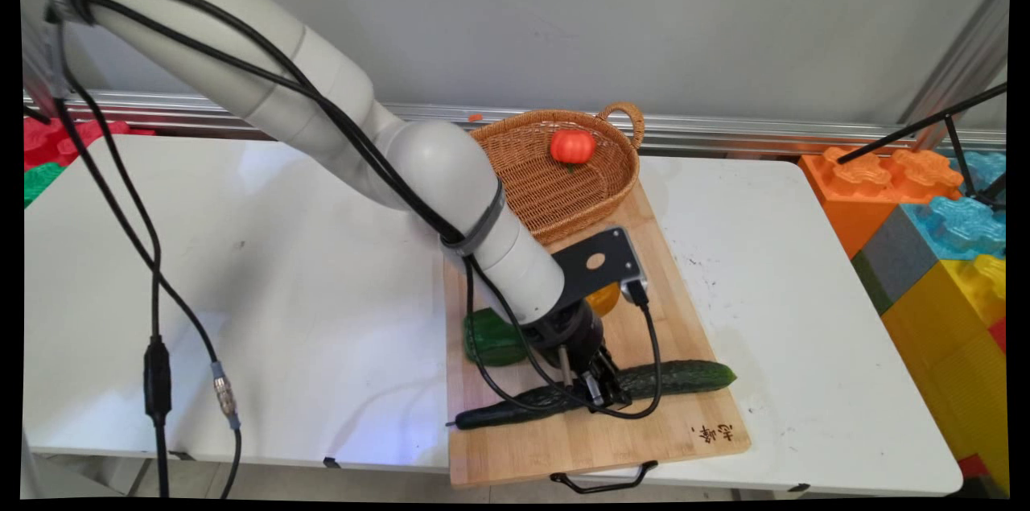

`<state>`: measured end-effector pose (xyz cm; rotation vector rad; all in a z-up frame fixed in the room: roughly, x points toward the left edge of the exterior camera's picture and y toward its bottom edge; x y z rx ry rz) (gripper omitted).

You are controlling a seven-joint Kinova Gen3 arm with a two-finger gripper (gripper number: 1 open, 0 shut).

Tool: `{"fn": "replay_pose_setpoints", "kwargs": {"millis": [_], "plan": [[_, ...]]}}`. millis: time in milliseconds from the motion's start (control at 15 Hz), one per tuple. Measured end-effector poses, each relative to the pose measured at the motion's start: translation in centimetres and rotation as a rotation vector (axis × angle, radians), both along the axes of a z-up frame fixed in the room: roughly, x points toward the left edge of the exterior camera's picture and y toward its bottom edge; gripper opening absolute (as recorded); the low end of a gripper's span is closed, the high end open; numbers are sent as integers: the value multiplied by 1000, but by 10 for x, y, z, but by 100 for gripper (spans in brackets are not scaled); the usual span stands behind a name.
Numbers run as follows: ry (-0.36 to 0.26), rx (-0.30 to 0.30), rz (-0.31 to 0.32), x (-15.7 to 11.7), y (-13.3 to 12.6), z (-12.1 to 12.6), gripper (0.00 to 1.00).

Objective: Place the picked object in the vegetable basket

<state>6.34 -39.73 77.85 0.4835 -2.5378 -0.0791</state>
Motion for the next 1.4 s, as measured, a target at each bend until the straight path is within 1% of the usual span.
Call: {"fn": "replay_pose_setpoints", "kwargs": {"millis": [200, 333, 467, 533, 667, 933, 1133, 1267, 1400], "plan": [[7, 4, 9, 1, 3, 29, 0], [5, -6, 7, 2, 4, 49, 0], [0, -29, -1, 3, 2, 73, 0], [-2, -57, -7, 5, -4, 89, 0], [-5, -100, -16, 6, -13, 108, 0], [-19, -204, -18, 15, -44, 139, 0], [-44, -303, 3, 30, -86, 160, 0], [-60, -336, 20, 39, -109, 162, 0], [-82, -360, 42, 51, -140, 156, 0]]}}
